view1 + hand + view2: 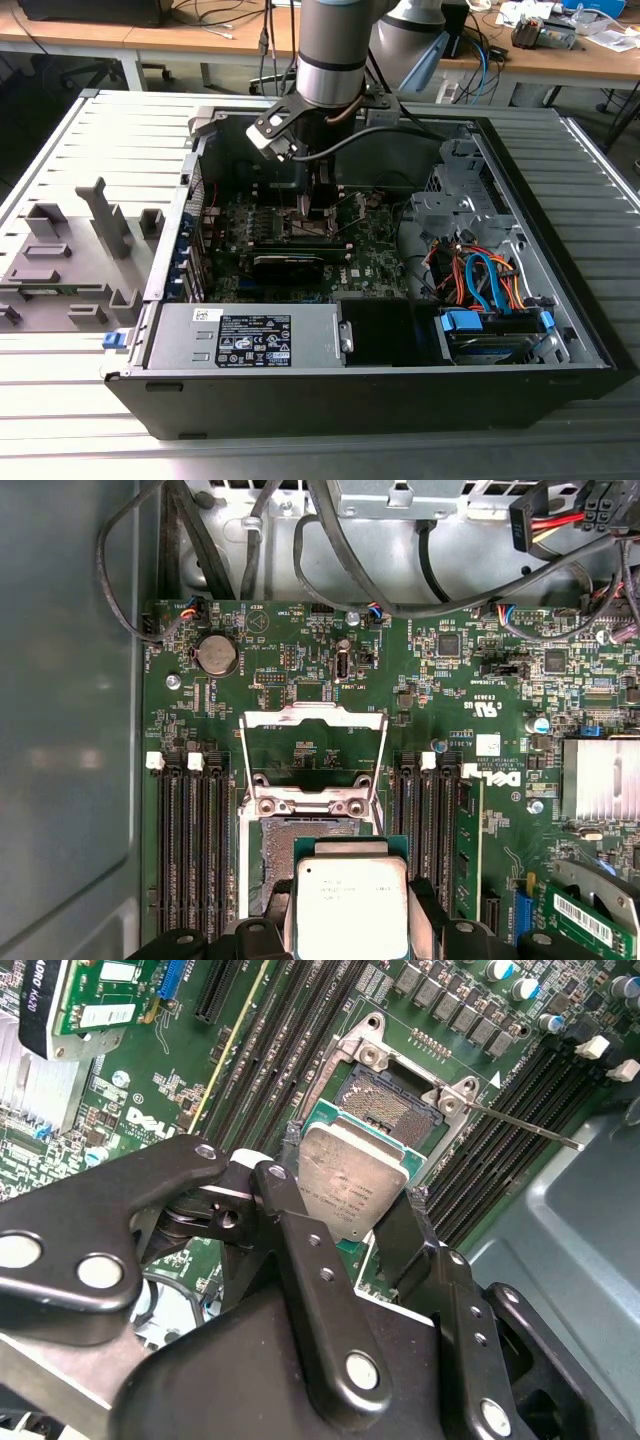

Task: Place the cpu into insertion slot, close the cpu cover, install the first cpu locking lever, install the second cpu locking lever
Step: 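Place the cpu into insertion slot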

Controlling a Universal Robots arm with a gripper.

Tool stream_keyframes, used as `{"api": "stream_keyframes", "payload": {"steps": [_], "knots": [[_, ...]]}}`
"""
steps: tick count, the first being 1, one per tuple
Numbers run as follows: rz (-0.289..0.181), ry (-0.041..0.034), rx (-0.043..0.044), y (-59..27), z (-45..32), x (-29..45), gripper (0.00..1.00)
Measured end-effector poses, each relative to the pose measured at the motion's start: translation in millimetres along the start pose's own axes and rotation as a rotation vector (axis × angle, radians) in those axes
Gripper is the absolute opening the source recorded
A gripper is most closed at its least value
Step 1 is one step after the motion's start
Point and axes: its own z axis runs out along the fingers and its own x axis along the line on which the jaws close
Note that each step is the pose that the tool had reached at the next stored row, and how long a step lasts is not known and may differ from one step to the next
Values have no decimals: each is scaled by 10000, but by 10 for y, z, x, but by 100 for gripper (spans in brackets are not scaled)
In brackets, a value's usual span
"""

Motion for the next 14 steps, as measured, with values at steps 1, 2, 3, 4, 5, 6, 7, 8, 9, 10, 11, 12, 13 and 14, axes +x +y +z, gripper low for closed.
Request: {"api": "stream_keyframes", "payload": {"steps": [1,2,3,4,5,6,7,8,9,10,11,12,13,14], "knots": [[0,0,0,0,1,0,54],[0,-1,0,0,3,0,54],[0,0,0,0,5,0,54],[0,0,0,0,7,0,54],[0,0,0,0,8,0,54],[0,0,0,0,9,0,54],[0,0,0,0,10,0,54],[0,-1,0,0,11,1,54],[0,0,0,0,14,1,54],[0,-1,0,0,15,1,54],[0,-1,0,1,19,1,54],[0,-1,0,1,21,1,54],[0,0,0,1,22,1,54],[0,0,0,1,24,1,54]]}}
